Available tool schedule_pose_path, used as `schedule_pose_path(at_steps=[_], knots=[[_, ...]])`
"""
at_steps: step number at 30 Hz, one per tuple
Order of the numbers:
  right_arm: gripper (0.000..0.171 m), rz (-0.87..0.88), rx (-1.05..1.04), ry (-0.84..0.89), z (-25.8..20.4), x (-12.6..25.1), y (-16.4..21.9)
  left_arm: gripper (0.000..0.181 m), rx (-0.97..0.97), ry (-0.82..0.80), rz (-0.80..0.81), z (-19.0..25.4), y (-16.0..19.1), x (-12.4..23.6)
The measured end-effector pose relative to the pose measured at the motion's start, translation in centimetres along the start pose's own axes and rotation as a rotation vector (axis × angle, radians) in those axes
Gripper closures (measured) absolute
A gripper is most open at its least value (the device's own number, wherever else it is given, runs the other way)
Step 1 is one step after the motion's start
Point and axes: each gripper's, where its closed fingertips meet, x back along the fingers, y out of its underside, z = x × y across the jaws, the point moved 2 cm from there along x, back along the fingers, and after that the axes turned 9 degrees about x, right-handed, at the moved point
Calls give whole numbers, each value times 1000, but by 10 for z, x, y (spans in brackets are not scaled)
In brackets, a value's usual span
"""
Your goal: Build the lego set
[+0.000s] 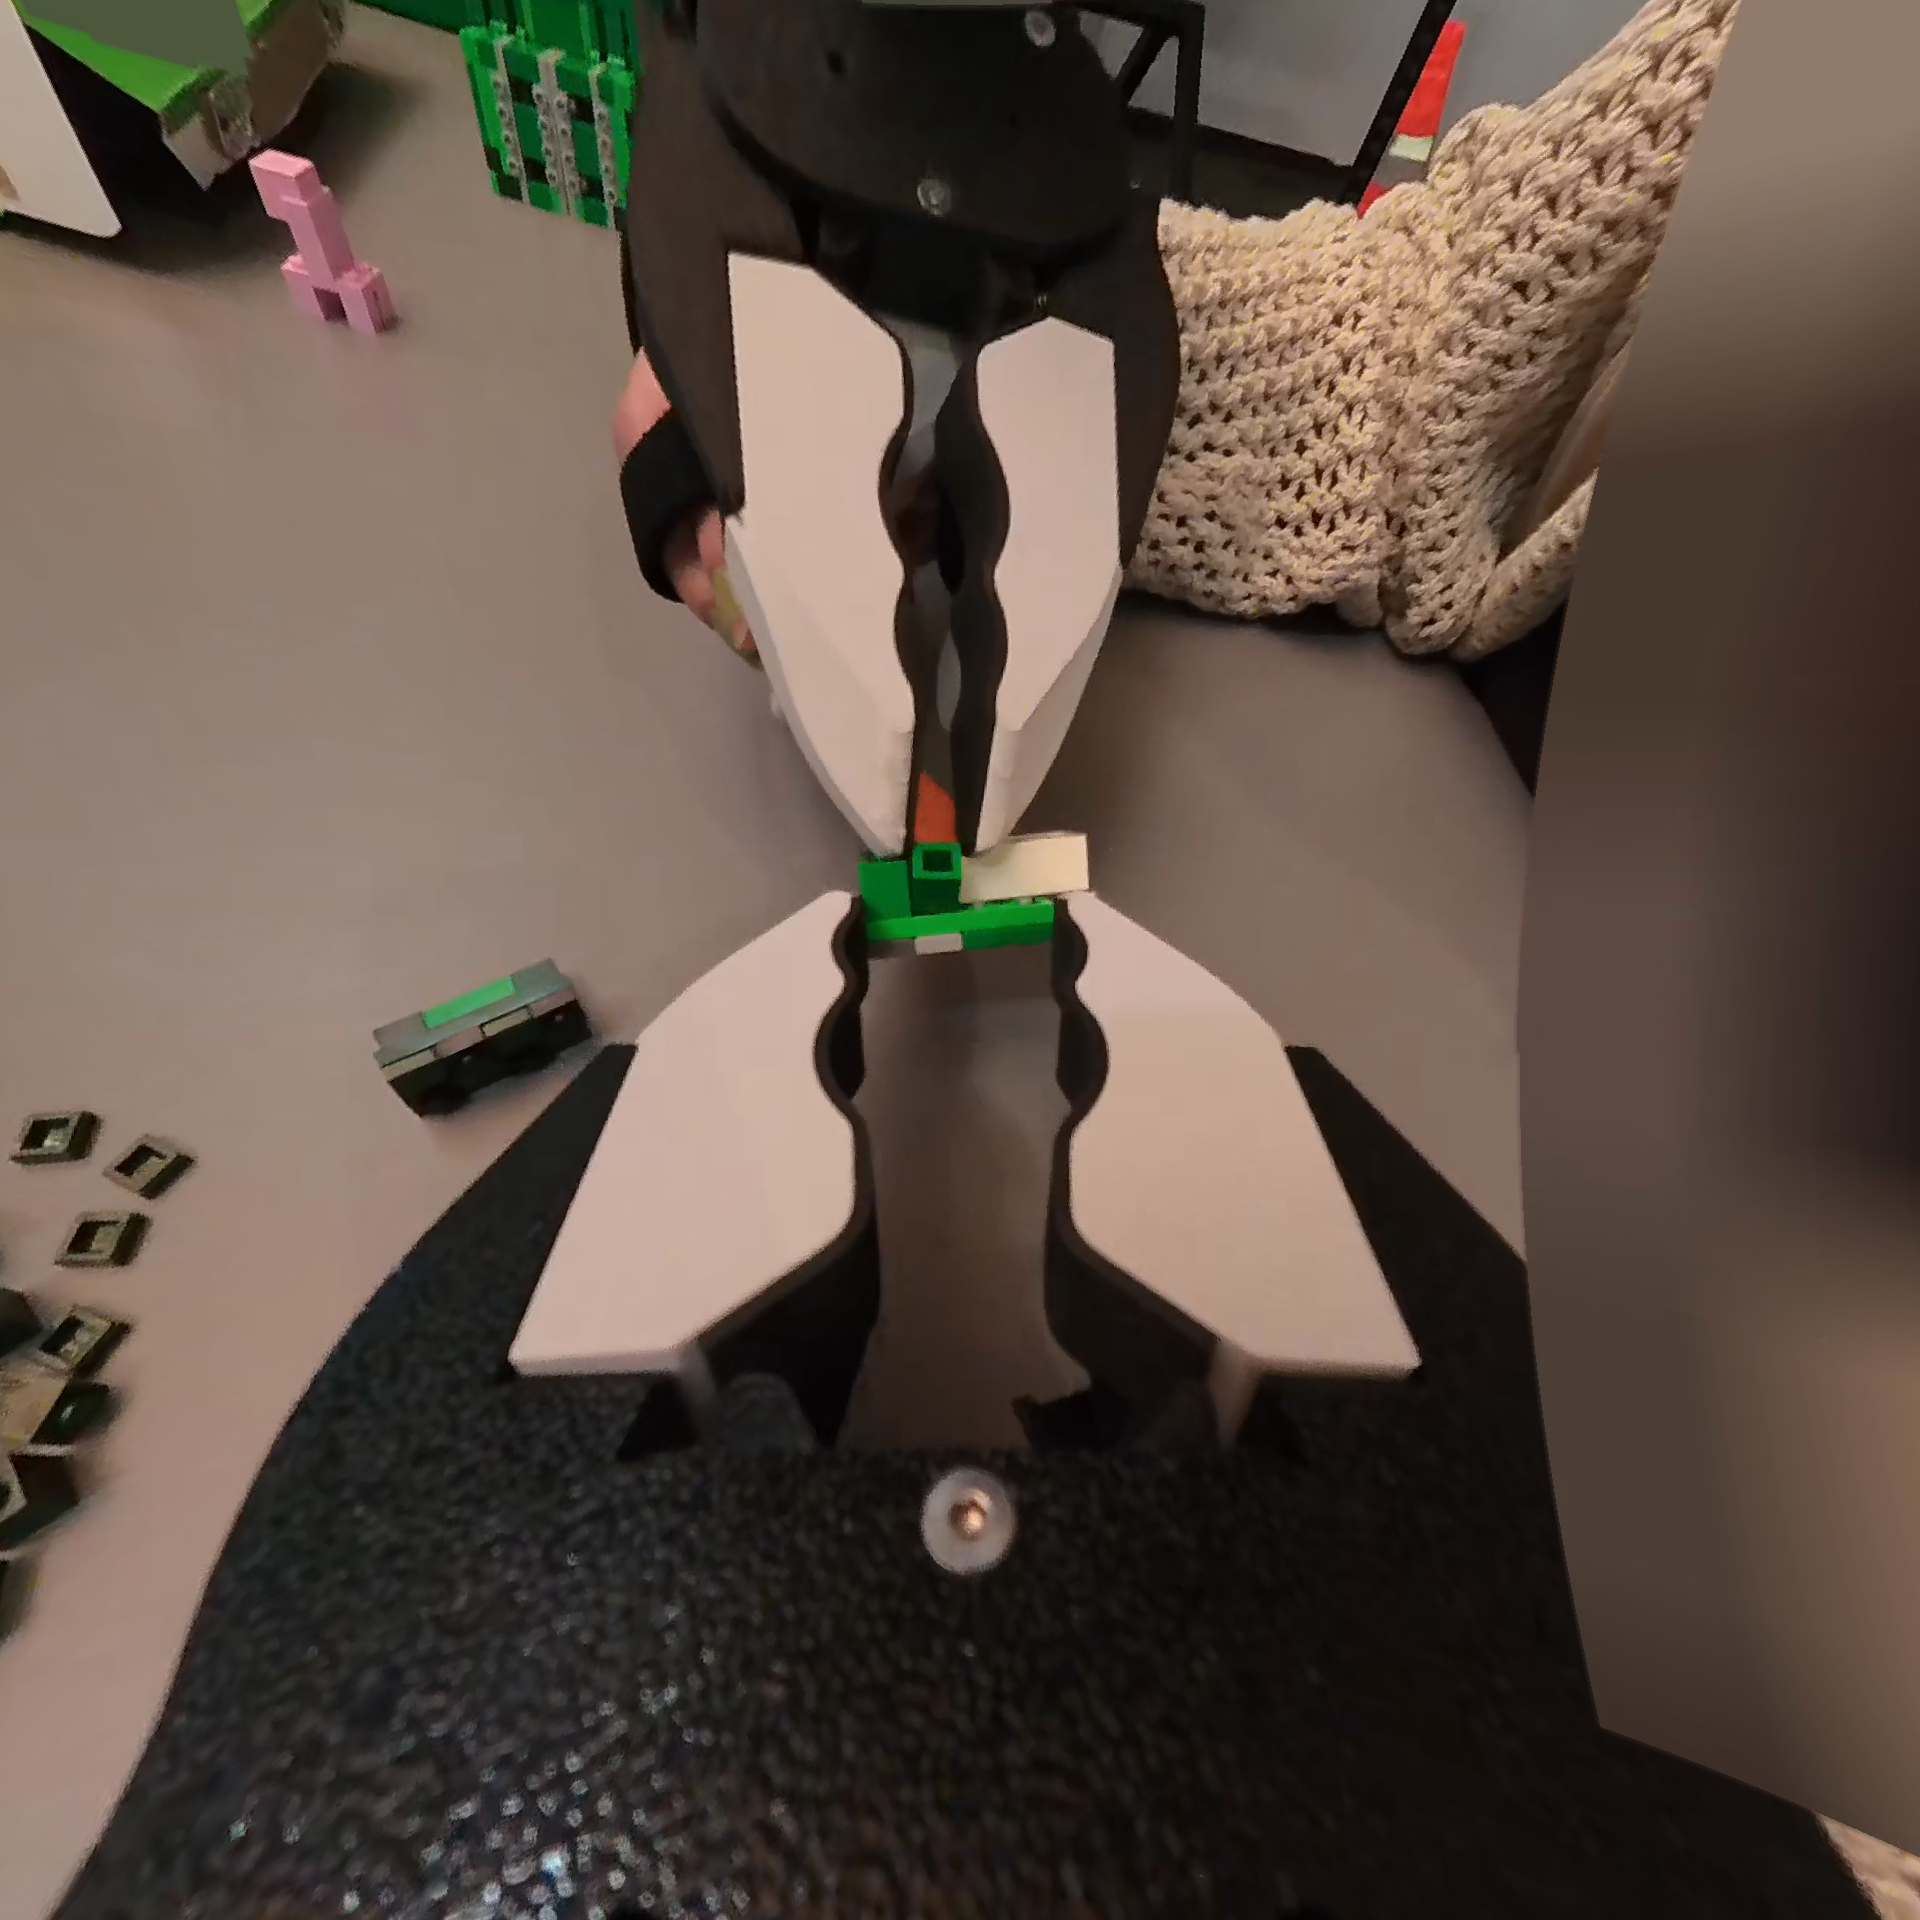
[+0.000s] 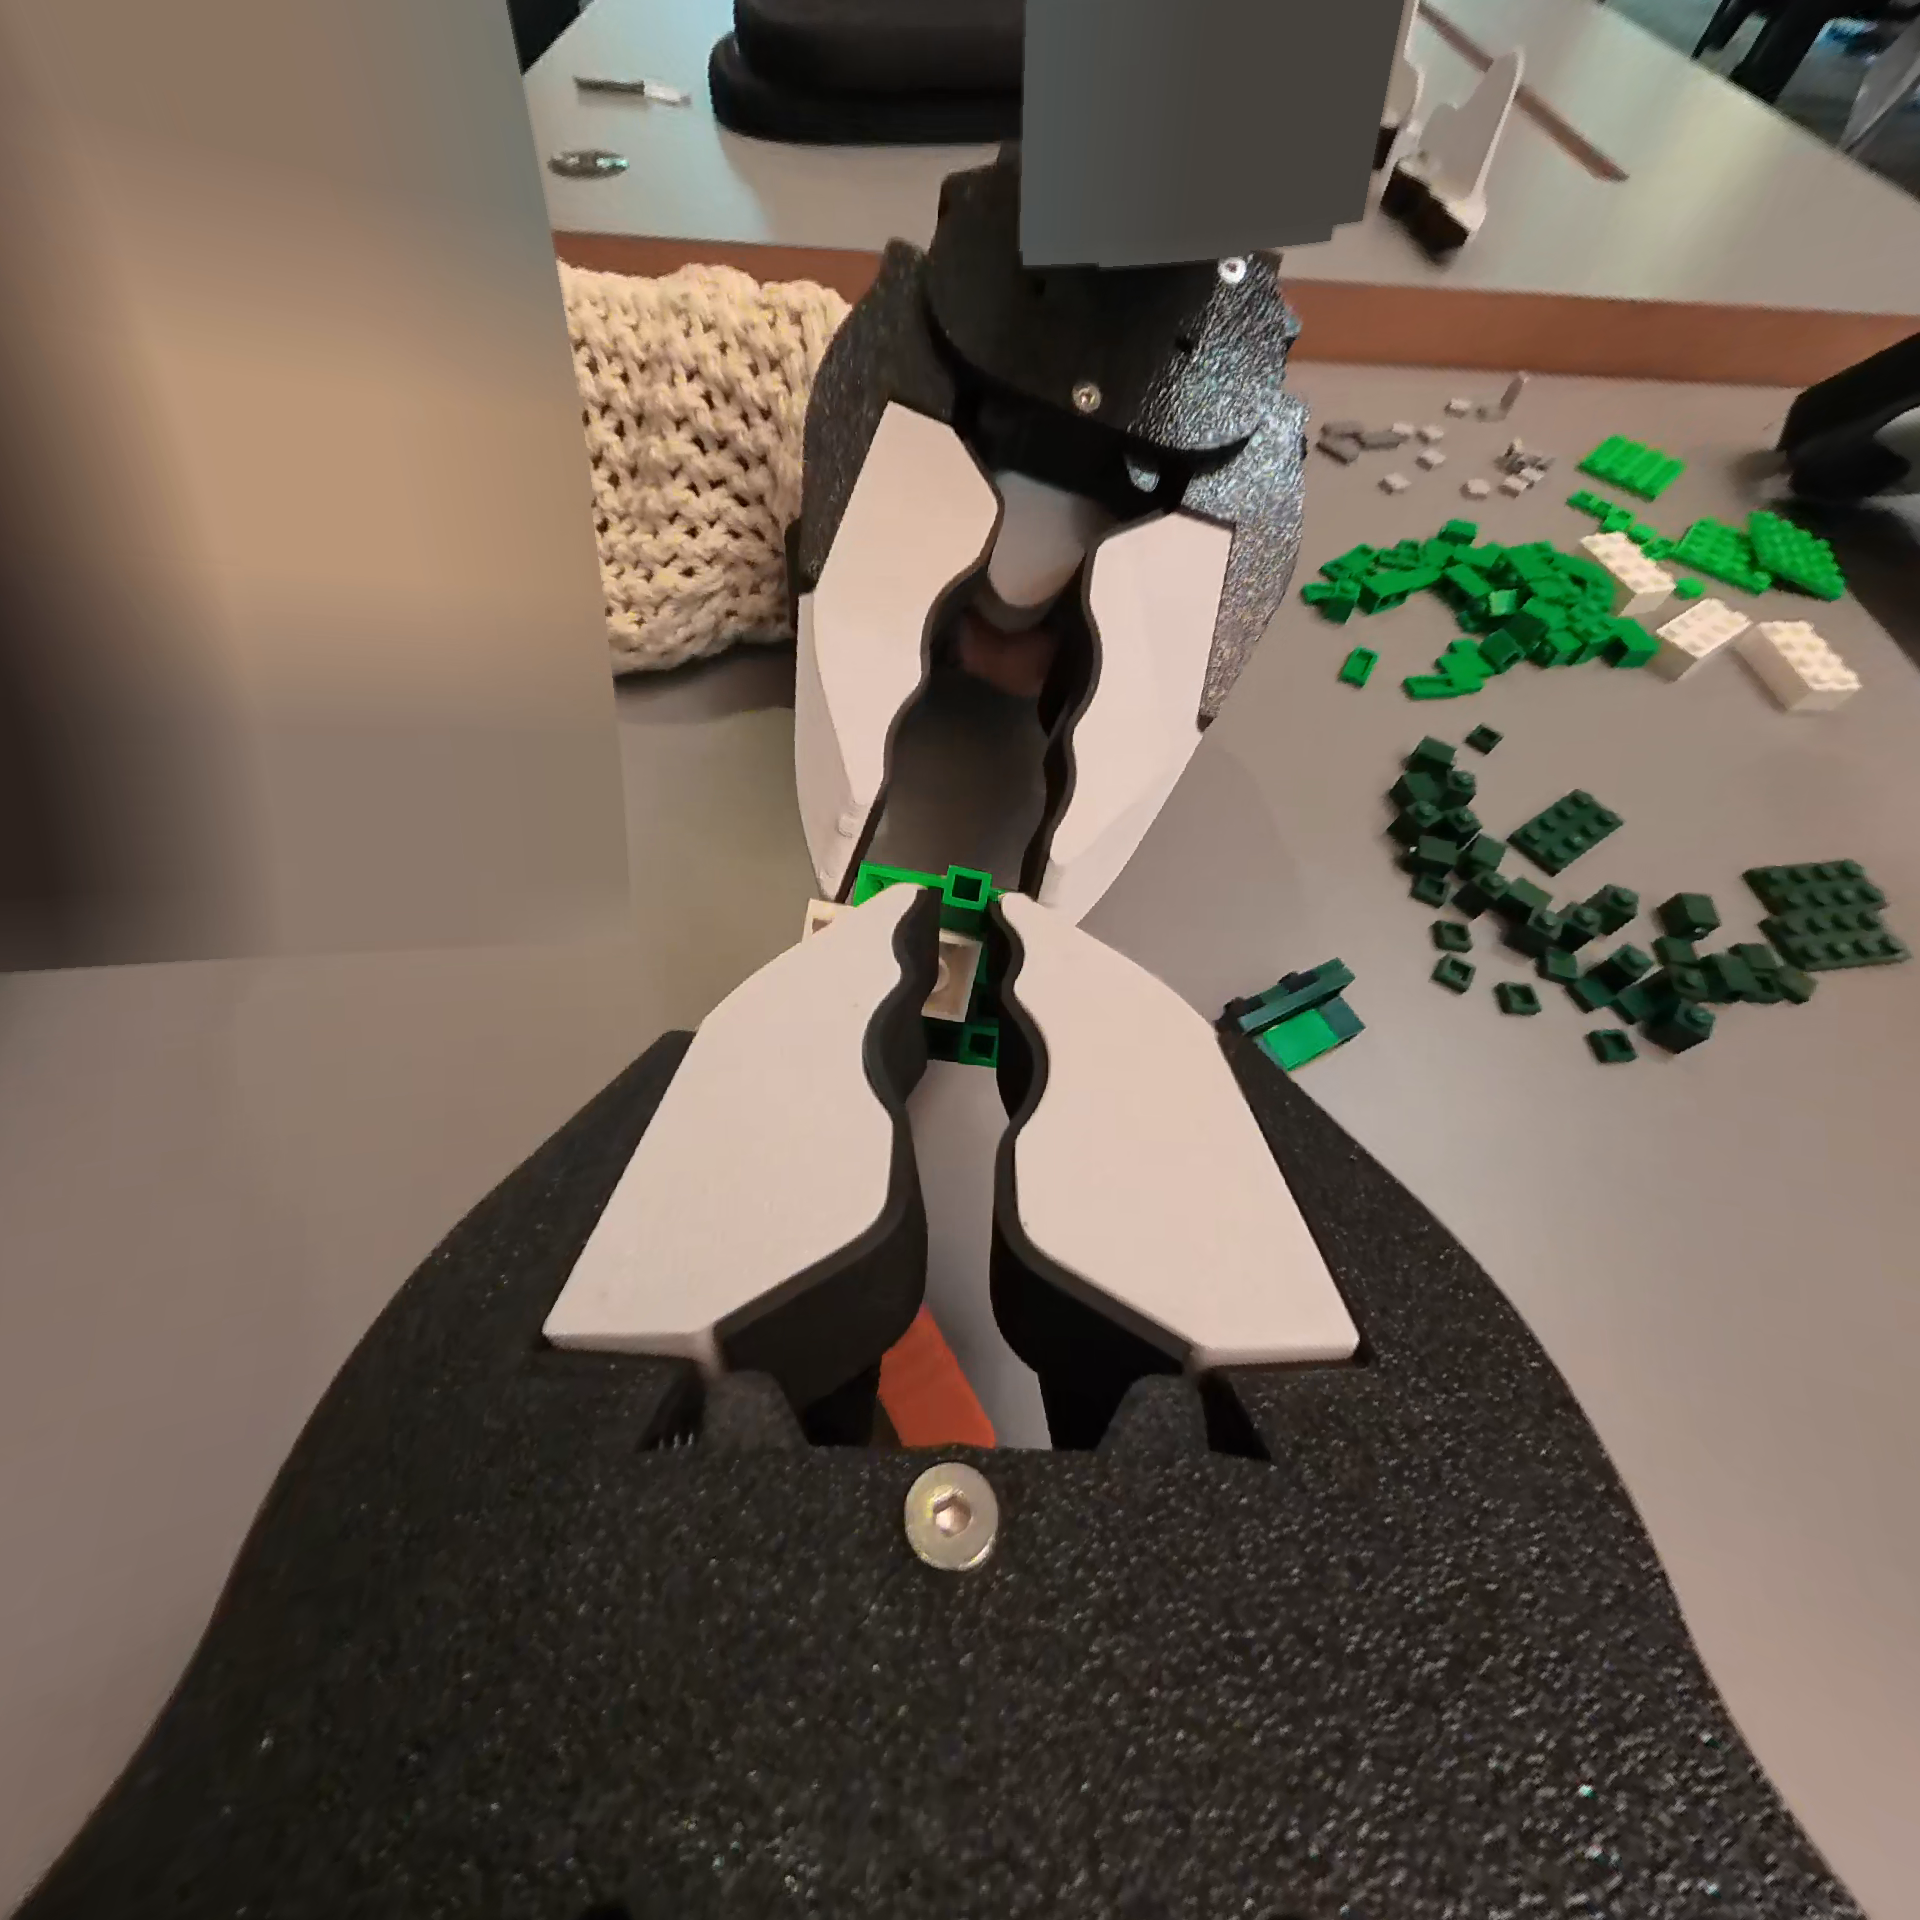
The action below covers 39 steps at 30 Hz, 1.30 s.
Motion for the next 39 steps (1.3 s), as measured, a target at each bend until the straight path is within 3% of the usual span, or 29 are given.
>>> schedule_pose_path(at_steps=[1, 20, 39], knots=[[163, -3, -2, -3, 0, 0, 1, 148, 3, -1, -7, 0, 1, -1], [157, -100, 128, 14, -8, -4, -2, 148, 22, -3, -49, -1, 5, -4], [159, -104, 51, -30, -9, -2, 3, 148, 19, 0, -65, -1, 7, -4]])
